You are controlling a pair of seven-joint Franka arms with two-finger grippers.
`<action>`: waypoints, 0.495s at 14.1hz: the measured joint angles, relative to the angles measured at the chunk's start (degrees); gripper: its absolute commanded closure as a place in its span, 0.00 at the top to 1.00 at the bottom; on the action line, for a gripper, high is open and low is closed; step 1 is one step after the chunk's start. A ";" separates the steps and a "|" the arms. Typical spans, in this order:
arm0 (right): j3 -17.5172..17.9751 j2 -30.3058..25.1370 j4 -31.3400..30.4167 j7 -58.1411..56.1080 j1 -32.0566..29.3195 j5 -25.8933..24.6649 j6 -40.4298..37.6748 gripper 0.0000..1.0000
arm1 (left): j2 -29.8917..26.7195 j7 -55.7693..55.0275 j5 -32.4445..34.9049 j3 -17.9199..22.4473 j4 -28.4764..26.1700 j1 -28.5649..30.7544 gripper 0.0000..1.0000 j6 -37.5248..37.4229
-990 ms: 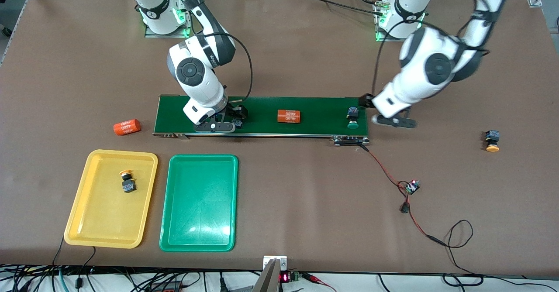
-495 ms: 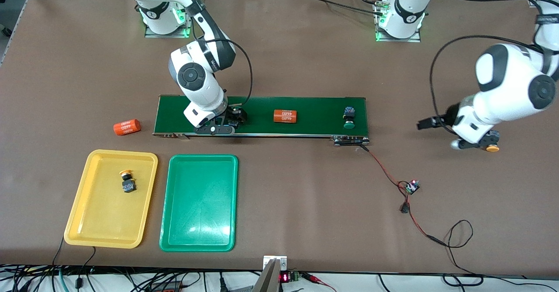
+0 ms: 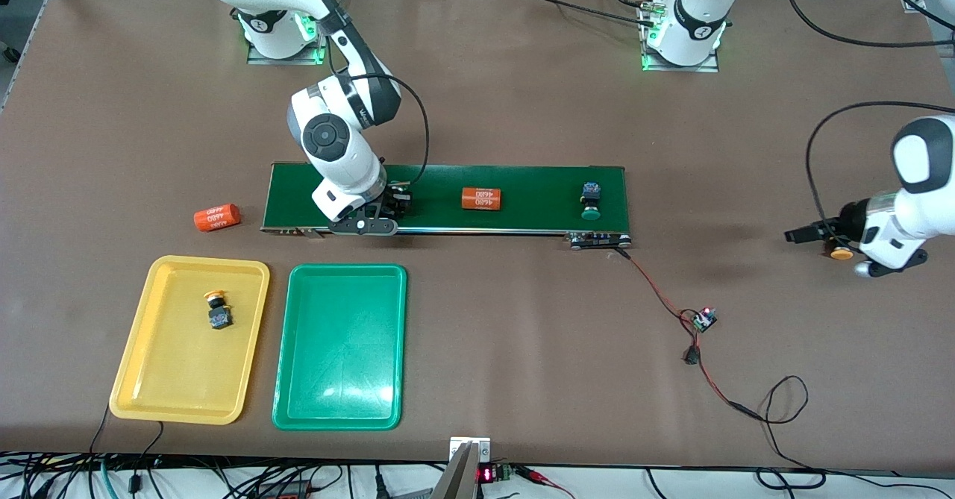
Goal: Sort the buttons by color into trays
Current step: 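Lift the belt button with the right gripper while the left gripper returns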
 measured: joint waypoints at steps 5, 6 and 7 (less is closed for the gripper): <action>-0.36 -0.26 0.12 -0.11 -0.02 -0.01 -0.12 0.23 | 3.54 12.74 0.36 4.28 3.75 0.17 1.00 -0.01; -0.43 -0.29 0.48 -0.14 -0.01 -0.01 -0.47 0.23 | 3.54 15.20 0.38 5.05 3.90 0.14 1.00 -0.01; -0.60 -0.38 1.20 -0.18 -0.02 -0.01 -1.79 0.23 | 3.55 17.28 0.78 5.82 4.04 0.15 1.00 -0.01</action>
